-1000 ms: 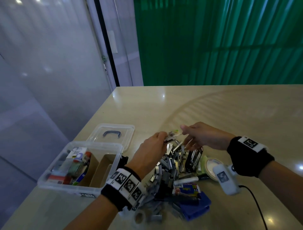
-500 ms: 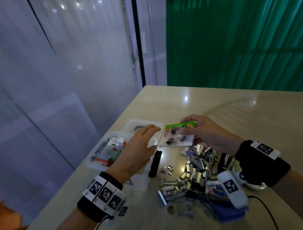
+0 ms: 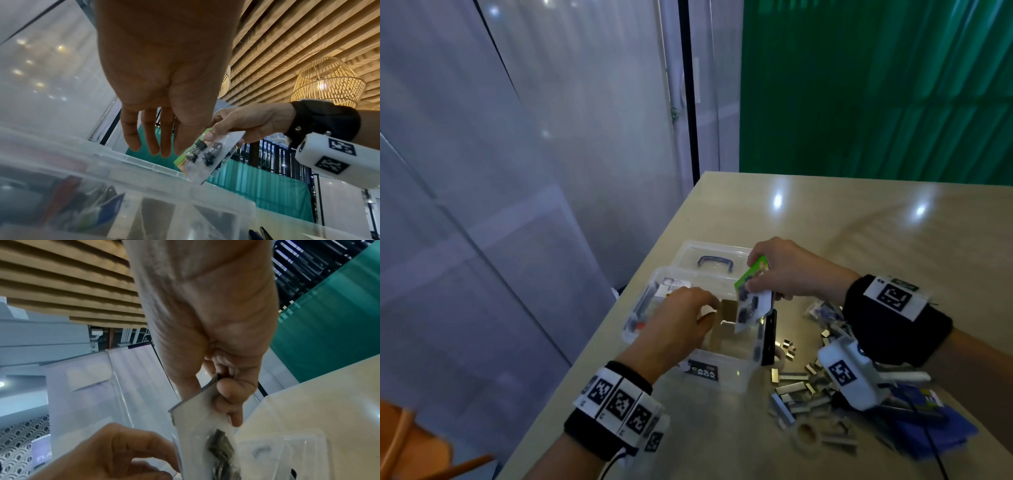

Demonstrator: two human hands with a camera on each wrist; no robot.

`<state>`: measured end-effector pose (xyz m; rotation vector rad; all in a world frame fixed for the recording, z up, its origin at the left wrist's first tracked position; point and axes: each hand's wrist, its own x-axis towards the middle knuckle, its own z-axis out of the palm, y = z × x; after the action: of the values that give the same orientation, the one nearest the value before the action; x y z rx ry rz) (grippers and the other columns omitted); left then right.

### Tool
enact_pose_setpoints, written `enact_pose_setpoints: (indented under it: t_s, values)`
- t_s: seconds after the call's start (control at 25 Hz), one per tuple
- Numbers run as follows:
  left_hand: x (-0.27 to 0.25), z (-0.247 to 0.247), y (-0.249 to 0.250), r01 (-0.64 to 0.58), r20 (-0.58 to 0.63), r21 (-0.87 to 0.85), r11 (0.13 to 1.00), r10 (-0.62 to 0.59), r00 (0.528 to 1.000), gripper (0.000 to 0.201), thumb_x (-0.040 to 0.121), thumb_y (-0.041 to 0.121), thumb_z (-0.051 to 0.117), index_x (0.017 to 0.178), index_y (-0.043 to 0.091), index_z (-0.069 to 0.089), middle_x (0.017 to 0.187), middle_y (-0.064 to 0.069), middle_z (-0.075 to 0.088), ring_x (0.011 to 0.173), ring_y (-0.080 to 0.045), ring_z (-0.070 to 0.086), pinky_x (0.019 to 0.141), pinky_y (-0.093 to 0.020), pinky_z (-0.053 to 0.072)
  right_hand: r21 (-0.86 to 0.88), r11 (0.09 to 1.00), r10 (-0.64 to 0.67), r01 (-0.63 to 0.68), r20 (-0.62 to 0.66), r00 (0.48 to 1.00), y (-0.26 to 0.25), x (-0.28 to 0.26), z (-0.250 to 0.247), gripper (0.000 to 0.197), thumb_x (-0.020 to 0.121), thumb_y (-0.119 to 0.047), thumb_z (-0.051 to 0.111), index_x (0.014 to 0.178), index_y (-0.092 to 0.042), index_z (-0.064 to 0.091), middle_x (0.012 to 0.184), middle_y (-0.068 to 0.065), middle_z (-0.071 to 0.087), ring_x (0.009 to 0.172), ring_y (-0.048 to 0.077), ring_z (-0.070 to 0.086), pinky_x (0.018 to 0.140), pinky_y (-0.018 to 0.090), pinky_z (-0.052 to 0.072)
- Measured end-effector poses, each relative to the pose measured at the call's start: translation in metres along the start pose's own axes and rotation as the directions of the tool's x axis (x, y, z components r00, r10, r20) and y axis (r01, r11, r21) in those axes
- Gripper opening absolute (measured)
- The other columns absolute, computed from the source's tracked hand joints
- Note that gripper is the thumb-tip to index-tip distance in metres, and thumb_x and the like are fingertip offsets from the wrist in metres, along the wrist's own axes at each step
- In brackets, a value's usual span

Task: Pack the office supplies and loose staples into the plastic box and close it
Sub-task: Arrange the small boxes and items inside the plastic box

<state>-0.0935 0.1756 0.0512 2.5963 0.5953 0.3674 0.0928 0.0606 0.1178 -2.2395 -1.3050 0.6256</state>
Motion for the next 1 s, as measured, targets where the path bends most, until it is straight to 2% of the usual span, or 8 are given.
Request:
enact_pose_setpoints:
  t_s: [0.28, 0.4, 0.52, 0.6, 0.72, 0.84, 0.92, 1.0]
  values:
    - [0.006, 0.003, -0.013, -0.003, 0.112, -0.009, 1.0, 0.004, 0.994, 0.024, 0.097, 0.018, 0.059, 0.118, 0.019, 0.071, 0.113, -0.003, 0.07, 0.103, -0.018, 0.064, 0.094, -0.036, 0.052, -0.21, 0.971, 0.128, -0.111, 0.069, 0.989, -0.013, 0.028, 0.053, 0.033, 0.086, -0.008, 0.07, 0.112, -0.007, 0.051, 0.096, 0.012, 0.067, 0.072, 0.025, 0.071, 0.053, 0.032, 0.055]
    - [0.007, 0.009, -0.021, -0.003, 0.115, -0.037, 0.999, 0.008, 0.993, 0.024, 0.097, 0.017, 0.058, 0.118, 0.017, 0.071, 0.109, -0.004, 0.072, 0.099, -0.017, 0.066, 0.091, -0.035, 0.054, -0.306, 0.942, 0.174, -0.138, 0.094, 0.98, -0.015, 0.039, 0.07, 0.028, 0.091, -0.008, 0.066, 0.115, -0.004, 0.054, 0.108, 0.014, 0.064, 0.087, 0.027, 0.068, 0.055, 0.027, 0.051]
    - [0.007, 0.016, -0.027, 0.0, 0.134, -0.045, 0.999, 0.006, 0.991, 0.023, 0.096, 0.018, 0.057, 0.113, 0.017, 0.071, 0.102, -0.001, 0.074, 0.089, -0.011, 0.067, 0.084, -0.03, 0.056, -0.347, 0.928, 0.193, -0.136, 0.134, 0.972, -0.02, 0.046, 0.082, 0.033, 0.094, -0.01, 0.066, 0.122, -0.001, 0.052, 0.119, 0.017, 0.062, 0.098, 0.03, 0.067, 0.068, 0.03, 0.052]
    - [0.01, 0.021, -0.031, -0.015, 0.165, -0.023, 1.0, 0.019, 0.986, 0.022, 0.094, 0.02, 0.057, 0.11, 0.017, 0.072, 0.099, -0.001, 0.074, 0.086, -0.012, 0.067, 0.081, -0.032, 0.057, -0.37, 0.921, 0.191, -0.122, 0.158, 0.969, -0.024, 0.049, 0.088, 0.033, 0.095, -0.012, 0.065, 0.122, 0.001, 0.052, 0.117, 0.017, 0.061, 0.095, 0.028, 0.063, 0.067, 0.028, 0.046]
    - [0.013, 0.024, -0.03, -0.036, 0.223, -0.008, 0.999, 0.037, 0.974, 0.022, 0.096, 0.021, 0.056, 0.107, 0.017, 0.074, 0.097, -0.001, 0.075, 0.083, -0.012, 0.067, 0.075, -0.022, 0.053, -0.23, 0.955, 0.229, -0.186, 0.175, 0.958, -0.024, 0.049, 0.087, 0.03, 0.093, -0.01, 0.067, 0.117, -0.003, 0.051, 0.103, 0.011, 0.065, 0.077, 0.021, 0.067, 0.058, 0.026, 0.054]
    - [0.019, 0.019, -0.019, -0.071, 0.206, 0.001, 0.997, 0.07, 0.976, 0.022, 0.098, 0.02, 0.054, 0.106, 0.015, 0.073, 0.096, -0.003, 0.073, 0.077, -0.011, 0.062, 0.063, -0.008, 0.039, -0.001, 0.975, 0.216, -0.221, 0.209, 0.954, -0.018, 0.041, 0.069, 0.045, 0.096, -0.007, 0.062, 0.137, -0.005, 0.042, 0.11, 0.017, 0.069, 0.081, 0.026, 0.075, 0.08, 0.042, 0.063]
    - [0.023, 0.011, -0.006, -0.086, 0.201, 0.024, 0.996, 0.079, 0.976, 0.022, 0.1, 0.022, 0.053, 0.112, 0.017, 0.071, 0.105, -0.003, 0.071, 0.089, -0.015, 0.062, 0.072, -0.01, 0.04, 0.156, 0.966, 0.169, -0.208, 0.235, 0.957, -0.015, 0.027, 0.046, 0.055, 0.098, -0.009, 0.061, 0.146, -0.01, 0.034, 0.103, 0.021, 0.073, 0.08, 0.03, 0.076, 0.077, 0.043, 0.063]
    - [0.026, 0.003, 0.011, -0.111, 0.171, 0.075, 0.991, 0.097, 0.981, 0.023, 0.1, 0.027, 0.052, 0.113, 0.019, 0.07, 0.108, -0.002, 0.068, 0.098, -0.019, 0.063, 0.086, -0.027, 0.049, 0.313, 0.936, 0.084, -0.162, 0.248, 0.965, -0.003, 0.005, 0.015, 0.051, 0.1, -0.01, 0.06, 0.145, -0.009, 0.038, 0.097, 0.023, 0.074, 0.078, 0.033, 0.075, 0.068, 0.038, 0.062]
